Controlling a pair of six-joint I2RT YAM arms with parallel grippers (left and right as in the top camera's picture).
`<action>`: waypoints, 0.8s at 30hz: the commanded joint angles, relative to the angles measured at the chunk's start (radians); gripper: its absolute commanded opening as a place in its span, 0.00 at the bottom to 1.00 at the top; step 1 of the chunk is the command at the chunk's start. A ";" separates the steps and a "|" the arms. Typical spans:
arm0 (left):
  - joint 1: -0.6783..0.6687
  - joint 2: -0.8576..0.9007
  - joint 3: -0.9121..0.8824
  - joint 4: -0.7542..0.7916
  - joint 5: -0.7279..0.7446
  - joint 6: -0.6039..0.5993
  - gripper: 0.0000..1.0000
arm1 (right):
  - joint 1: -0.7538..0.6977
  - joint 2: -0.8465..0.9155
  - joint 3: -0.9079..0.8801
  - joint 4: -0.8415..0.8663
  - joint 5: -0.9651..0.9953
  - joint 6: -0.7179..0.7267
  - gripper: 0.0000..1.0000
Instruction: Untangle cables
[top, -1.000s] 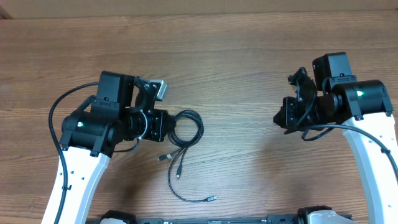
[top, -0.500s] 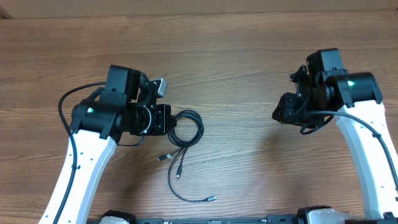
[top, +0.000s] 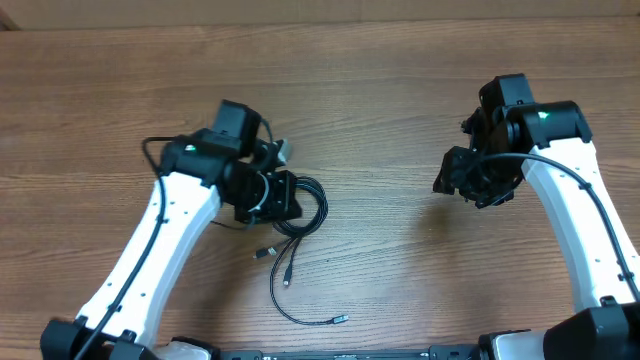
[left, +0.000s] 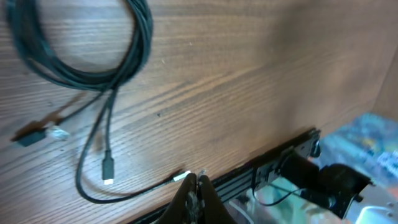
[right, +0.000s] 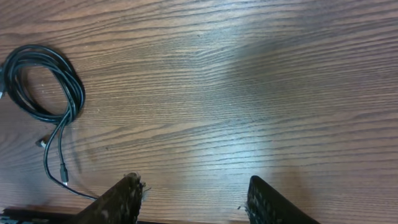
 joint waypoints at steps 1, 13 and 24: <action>-0.050 0.032 0.019 0.014 0.018 -0.010 0.04 | 0.004 0.007 -0.016 0.018 0.010 0.005 0.54; -0.196 0.128 0.019 0.102 0.016 -0.026 0.04 | 0.004 0.007 -0.140 0.092 0.011 0.013 0.59; -0.237 0.200 0.019 0.128 0.015 -0.025 0.04 | 0.004 0.007 -0.253 0.197 0.014 0.032 0.59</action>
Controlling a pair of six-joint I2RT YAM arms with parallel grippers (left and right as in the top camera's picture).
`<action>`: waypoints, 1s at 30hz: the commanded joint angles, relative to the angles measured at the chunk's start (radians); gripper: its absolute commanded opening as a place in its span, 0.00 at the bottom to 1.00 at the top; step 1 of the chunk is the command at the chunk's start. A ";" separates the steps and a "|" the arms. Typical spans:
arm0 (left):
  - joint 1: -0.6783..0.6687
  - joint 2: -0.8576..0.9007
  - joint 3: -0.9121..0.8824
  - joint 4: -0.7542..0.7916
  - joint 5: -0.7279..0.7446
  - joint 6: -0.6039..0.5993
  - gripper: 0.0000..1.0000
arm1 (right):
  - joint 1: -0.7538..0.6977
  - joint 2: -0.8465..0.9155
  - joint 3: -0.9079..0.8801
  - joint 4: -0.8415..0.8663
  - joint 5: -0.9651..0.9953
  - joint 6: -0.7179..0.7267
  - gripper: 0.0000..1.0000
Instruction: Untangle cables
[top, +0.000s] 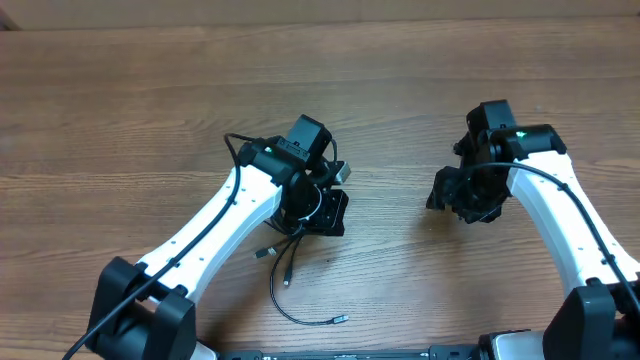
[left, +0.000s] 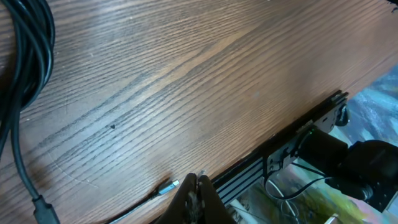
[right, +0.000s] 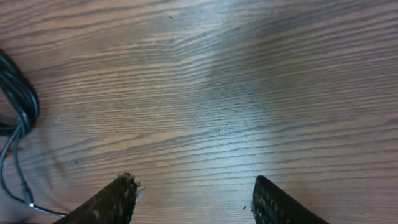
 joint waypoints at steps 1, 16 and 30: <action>-0.008 0.028 0.019 0.007 0.013 -0.018 0.04 | 0.004 0.002 -0.024 0.022 0.011 0.008 0.59; -0.009 0.059 0.019 0.047 -0.033 -0.018 0.05 | 0.004 0.002 -0.061 0.084 0.011 0.056 0.63; -0.009 0.060 0.019 0.051 -0.094 -0.018 0.15 | 0.004 0.002 -0.061 0.094 0.011 0.055 1.00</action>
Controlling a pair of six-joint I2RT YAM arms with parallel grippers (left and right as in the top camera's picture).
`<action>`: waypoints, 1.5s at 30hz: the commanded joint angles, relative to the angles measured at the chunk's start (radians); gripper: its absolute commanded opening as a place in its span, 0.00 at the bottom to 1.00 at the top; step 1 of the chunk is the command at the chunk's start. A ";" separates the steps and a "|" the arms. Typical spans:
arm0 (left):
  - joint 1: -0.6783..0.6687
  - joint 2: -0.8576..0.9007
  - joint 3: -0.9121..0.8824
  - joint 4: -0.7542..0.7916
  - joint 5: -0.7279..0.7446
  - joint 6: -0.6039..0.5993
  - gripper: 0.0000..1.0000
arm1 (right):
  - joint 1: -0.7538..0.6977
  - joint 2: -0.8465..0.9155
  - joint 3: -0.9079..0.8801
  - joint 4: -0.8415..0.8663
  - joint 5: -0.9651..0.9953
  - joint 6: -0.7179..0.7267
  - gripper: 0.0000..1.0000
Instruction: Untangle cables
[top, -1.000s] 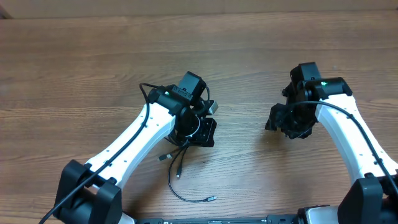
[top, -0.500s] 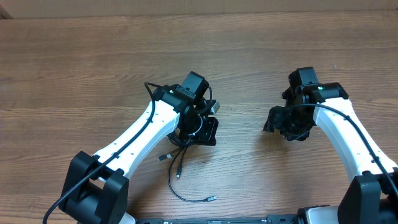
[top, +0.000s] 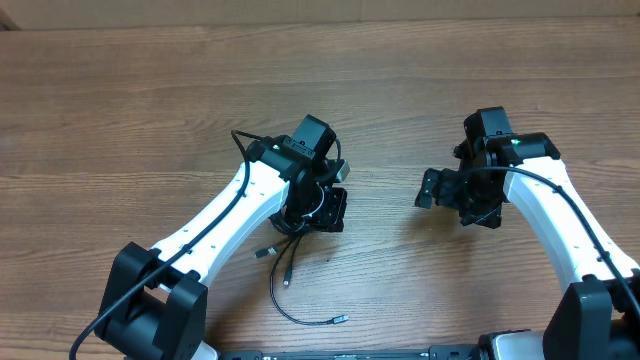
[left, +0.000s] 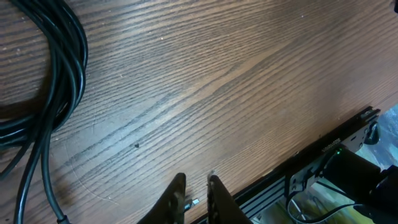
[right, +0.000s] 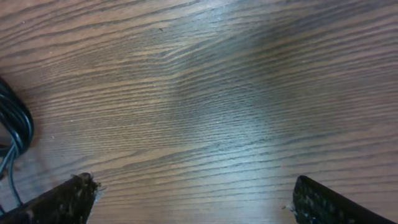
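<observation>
A bundle of black cables (top: 300, 215) lies coiled at mid-table, and its loose plug ends (top: 287, 282) trail toward the front edge. My left gripper (top: 326, 212) hovers over the right side of the coil. In the left wrist view the coil (left: 53, 87) fills the upper left, while the left gripper (left: 196, 182) is parted by a narrow gap and holds nothing. My right gripper (top: 446, 198) sits right of the coil, apart from it. It is wide open (right: 196, 193) over bare wood, with a bit of cable (right: 13, 127) at the left edge.
The wooden table (top: 120, 110) stretches around both arms. One thin cable ends in a small plug (top: 340, 319) near the front edge. Beyond that edge the left wrist view shows a black rail and equipment (left: 336, 162).
My left gripper's jaws, shut before, now stand slightly apart. My right gripper's jaws have spread wider, and it sits a little further left, toward the coil. The cables lie as before.
First my left gripper was shut at the coil's left side, with the right gripper open far to the right. Then the left gripper was over the coil's right part, still shut. Now it is slightly open there, and the right gripper is wider open and nearer the coil.
</observation>
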 joint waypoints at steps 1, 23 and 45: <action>-0.006 0.014 0.019 0.007 -0.015 -0.011 0.15 | 0.004 0.002 -0.004 0.013 0.003 0.000 1.00; -0.006 0.014 0.019 0.035 -0.037 -0.011 0.15 | 0.004 0.002 -0.004 0.131 0.003 0.000 1.00; -0.006 0.014 0.019 0.036 -0.037 -0.011 0.18 | 0.004 0.002 -0.004 0.132 0.003 0.000 1.00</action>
